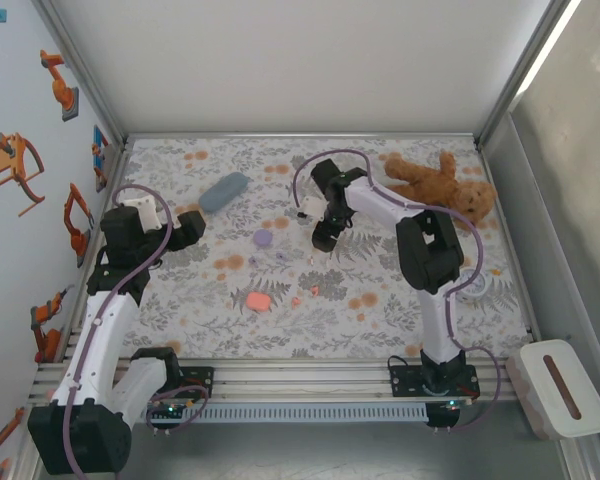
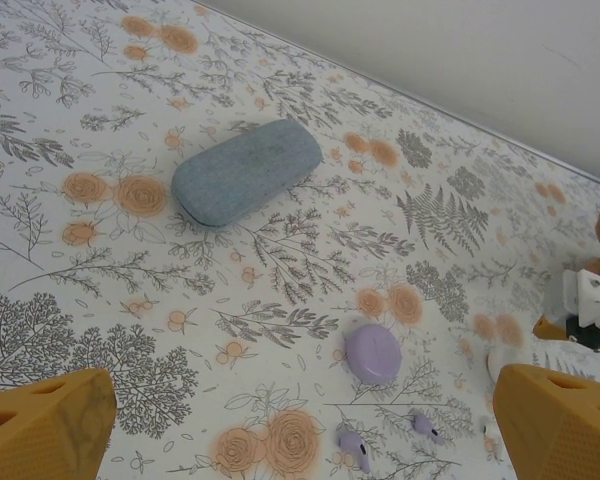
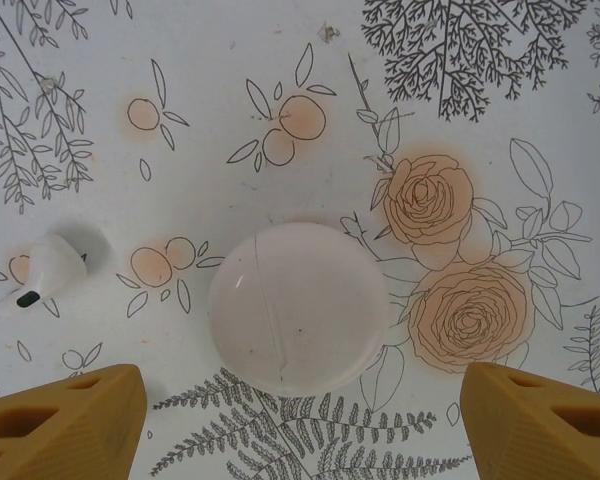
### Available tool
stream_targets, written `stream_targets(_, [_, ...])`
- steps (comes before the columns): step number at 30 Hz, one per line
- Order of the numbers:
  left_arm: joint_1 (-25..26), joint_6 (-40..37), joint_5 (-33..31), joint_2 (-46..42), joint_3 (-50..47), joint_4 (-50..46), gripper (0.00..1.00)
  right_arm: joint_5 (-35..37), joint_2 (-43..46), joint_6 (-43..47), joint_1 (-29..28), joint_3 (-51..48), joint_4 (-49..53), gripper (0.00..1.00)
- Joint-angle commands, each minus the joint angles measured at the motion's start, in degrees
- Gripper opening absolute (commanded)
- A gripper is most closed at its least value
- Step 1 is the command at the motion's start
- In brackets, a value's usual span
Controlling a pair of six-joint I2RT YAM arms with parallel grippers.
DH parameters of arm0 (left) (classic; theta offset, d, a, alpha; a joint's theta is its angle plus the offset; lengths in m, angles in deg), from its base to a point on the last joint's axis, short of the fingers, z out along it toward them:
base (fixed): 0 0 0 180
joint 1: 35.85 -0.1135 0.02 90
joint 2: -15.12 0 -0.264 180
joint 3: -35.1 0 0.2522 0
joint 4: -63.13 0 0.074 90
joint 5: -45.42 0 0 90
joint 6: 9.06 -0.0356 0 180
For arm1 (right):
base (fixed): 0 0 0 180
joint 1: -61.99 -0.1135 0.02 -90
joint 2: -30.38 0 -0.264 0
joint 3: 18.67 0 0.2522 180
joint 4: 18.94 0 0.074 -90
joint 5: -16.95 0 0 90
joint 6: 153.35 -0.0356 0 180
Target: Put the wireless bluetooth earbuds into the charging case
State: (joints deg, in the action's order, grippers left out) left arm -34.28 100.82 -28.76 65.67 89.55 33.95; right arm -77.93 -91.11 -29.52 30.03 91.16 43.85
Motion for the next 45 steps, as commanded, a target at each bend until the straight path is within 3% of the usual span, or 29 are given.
stream_targets(1, [-0.2, -1.3, -0.7, -0.1, 1.2, -1.2, 0.96, 0.7, -1.7, 1.4, -0.5, 2.2, 2.5, 0.80])
stream_targets(30, [-0.1, -1.4, -0.7, 0.0, 1.2, -1.4, 0.96, 3.7, -6.9, 1.6, -1.5, 4.8, 2.8, 0.44])
stream_targets(40, [-0.2, -1.2, -0.2, 0.2, 1.1, -1.0, 0.96, 2.2, -0.8, 1.6, -1.5, 0.8, -1.5, 0.42])
stream_targets(45, [-0.1, 1.0, 4.5, 1.1, 1.5, 0.3, 0.96, 0.5, 6.2, 1.5, -1.5, -3.5, -6.0, 0.41])
